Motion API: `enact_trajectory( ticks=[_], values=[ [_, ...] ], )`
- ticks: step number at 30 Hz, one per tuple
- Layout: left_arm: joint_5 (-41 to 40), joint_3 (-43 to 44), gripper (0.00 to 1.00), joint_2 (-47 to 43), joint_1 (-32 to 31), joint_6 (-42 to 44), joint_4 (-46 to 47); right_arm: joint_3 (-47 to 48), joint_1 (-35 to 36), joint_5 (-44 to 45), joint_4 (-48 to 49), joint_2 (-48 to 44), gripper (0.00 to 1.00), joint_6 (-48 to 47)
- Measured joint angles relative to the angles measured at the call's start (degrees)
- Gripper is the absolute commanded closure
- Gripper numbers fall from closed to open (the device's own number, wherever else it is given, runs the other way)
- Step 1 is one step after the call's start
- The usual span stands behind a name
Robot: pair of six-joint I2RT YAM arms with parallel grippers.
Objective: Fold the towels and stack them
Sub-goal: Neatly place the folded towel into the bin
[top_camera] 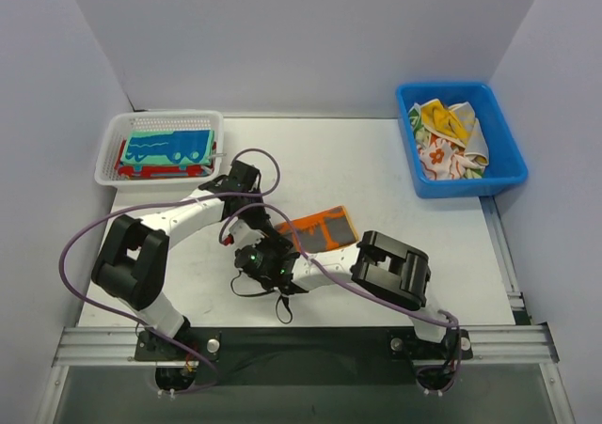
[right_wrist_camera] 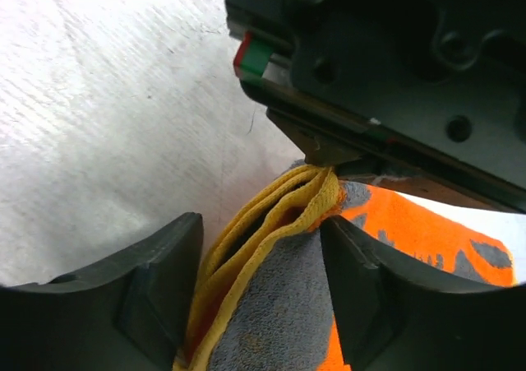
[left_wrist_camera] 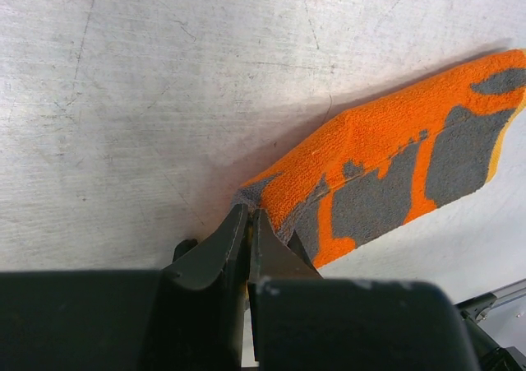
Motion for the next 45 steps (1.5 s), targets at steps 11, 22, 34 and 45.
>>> enact_trajectory(
  ticks=[11, 22, 34, 45],
  values=[
    [0.0, 2.4, 0.75, 0.2, 0.8, 0.5, -1.9, 1.7, -0.6, 2.6, -3.6, 1.3, 1.00, 0.6],
    [-1.1, 6.0, 0.18, -2.3, 9.7, 1.9, -2.0, -10.1, -8.7, -12.1, 1.0, -10.5, 1.00, 10.2],
    [-1.4, -9.5, 0.03, -14.7, 6.0, -1.0, 7.4, -22.2, -16.2, -29.7, 17.9, -19.7, 1.00, 21.3],
    [-3.6, -13.8, 0.03, -14.7, -2.9, -7.3, 18.1, -23.9, -17.3, -35.6, 24.0, -19.8, 1.00, 25.4]
  ],
)
